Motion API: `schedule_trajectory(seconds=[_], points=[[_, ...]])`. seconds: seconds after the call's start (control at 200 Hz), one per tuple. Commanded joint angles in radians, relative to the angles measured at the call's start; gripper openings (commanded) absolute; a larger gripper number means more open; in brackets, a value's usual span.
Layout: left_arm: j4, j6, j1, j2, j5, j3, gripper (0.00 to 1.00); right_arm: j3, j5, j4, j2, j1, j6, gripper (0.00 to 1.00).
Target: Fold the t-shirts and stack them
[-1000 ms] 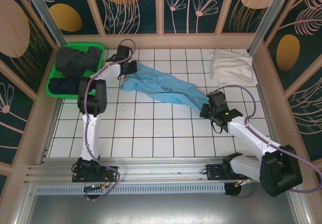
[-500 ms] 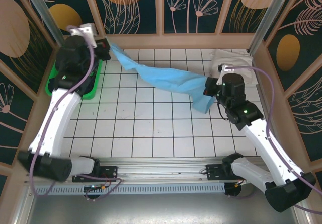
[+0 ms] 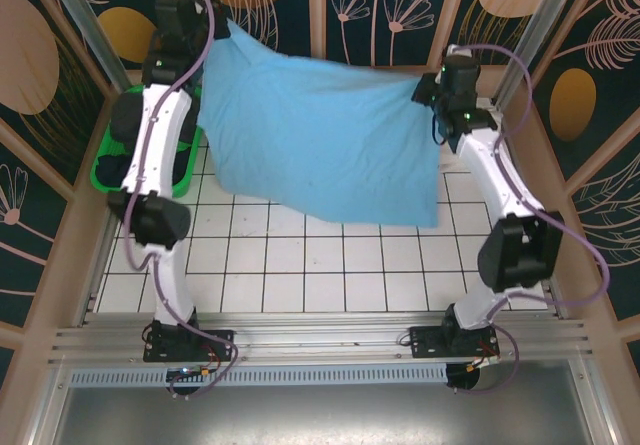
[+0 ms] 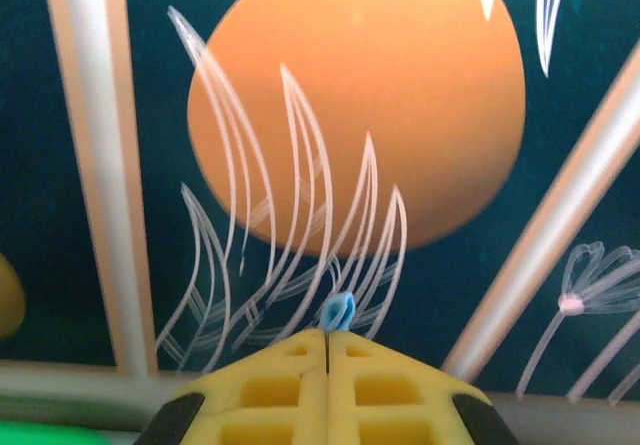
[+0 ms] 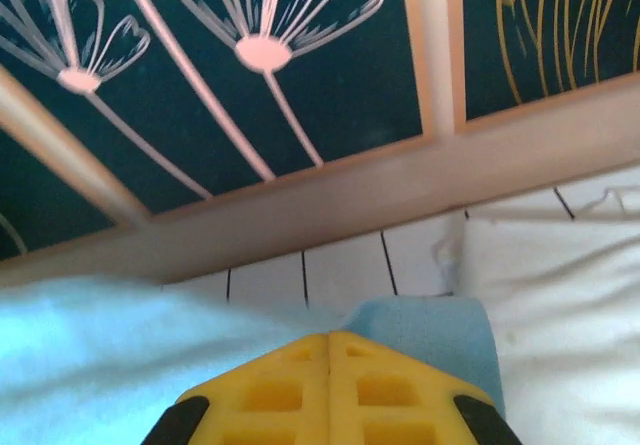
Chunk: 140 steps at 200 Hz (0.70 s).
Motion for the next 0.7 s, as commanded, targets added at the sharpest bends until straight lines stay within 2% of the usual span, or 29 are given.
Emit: schedule_trajectory(seconds=[0.0,0.055,0.135,0.205,0.32,0.41,0.535,0.611,0.656,0.696], points=[[-0.077,0.046,0.009,-0.021,0.014,0.259,0.00,0.126,-0.041,0.013,-0.034,0.010,-0.008,0.00],[0.005,0.051,0.010,-0.121,0.024,0.119,0.00,0.114,-0.060,0.039,-0.070,0.010,-0.027,0.00],[0.177,0.056,0.010,-0.341,0.014,-0.230,0.00,0.047,-0.038,0.088,-0.159,0.006,-0.041,0.00],[0.327,0.056,0.009,-0.540,0.021,-0.519,0.00,-0.090,-0.054,0.163,-0.267,-0.004,-0.034,0.00],[0.469,0.032,0.009,-0.795,0.061,-0.860,0.00,-0.304,-0.126,0.232,-0.416,-0.008,-0.030,0.00],[0.501,-0.022,0.009,-0.960,0.088,-1.102,0.00,-0.504,-0.157,0.262,-0.515,-0.008,0.001,0.00],[0.540,-0.168,0.008,-1.141,0.196,-1.508,0.00,-0.840,-0.241,0.354,-0.610,-0.007,0.082,0.00],[0.491,-0.242,0.008,-1.207,0.186,-1.727,0.00,-0.972,-0.275,0.340,-0.617,-0.005,0.138,0.00],[0.442,-0.308,0.008,-1.235,0.141,-1.825,0.00,-1.029,-0.305,0.312,-0.618,-0.005,0.163,0.00],[0.415,-0.317,0.009,-1.264,0.148,-1.899,0.00,-1.060,-0.308,0.261,-0.619,-0.003,0.193,0.00]])
